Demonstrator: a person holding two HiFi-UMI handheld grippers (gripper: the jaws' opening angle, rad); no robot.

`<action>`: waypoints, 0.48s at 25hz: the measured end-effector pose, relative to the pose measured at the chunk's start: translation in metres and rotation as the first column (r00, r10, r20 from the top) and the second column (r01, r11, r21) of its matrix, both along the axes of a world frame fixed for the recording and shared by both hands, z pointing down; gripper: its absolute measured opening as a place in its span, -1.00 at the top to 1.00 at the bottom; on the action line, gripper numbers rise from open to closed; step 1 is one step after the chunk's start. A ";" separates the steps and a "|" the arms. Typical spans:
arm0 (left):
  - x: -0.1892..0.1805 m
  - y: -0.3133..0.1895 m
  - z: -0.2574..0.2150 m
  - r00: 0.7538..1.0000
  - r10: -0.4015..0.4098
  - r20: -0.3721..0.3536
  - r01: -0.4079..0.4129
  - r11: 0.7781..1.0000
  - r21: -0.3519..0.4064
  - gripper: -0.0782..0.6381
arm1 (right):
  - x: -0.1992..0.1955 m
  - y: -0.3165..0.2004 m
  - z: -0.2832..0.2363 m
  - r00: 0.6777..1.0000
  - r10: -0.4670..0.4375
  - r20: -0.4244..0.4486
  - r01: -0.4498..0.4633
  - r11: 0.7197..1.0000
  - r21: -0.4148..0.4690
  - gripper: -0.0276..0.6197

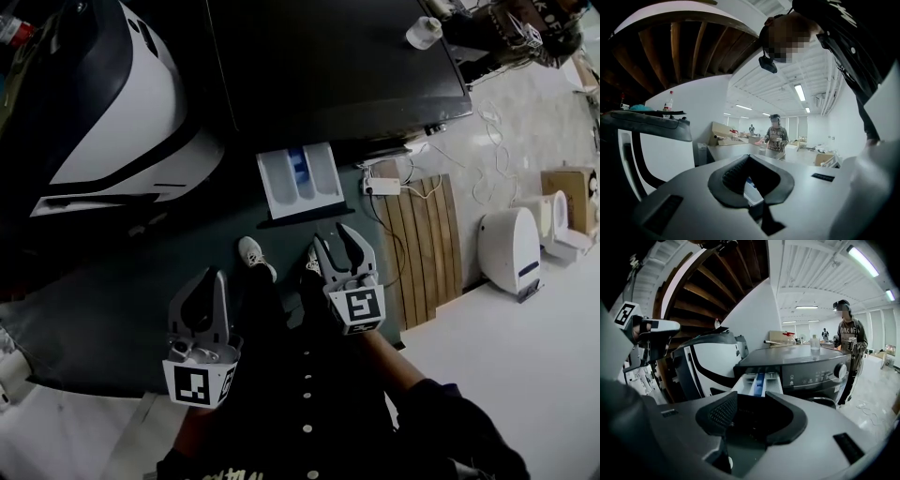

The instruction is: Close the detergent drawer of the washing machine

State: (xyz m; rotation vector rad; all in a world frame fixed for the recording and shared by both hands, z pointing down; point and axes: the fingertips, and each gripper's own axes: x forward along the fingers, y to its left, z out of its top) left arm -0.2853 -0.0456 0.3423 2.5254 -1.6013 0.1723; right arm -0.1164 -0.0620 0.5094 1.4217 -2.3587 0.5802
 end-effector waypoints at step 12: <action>0.000 0.002 0.031 0.999 0.045 -0.002 -0.045 0.996 -0.079 0.74 | -0.003 0.004 0.058 0.999 0.037 -0.033 -0.039 0.997 -0.067 0.33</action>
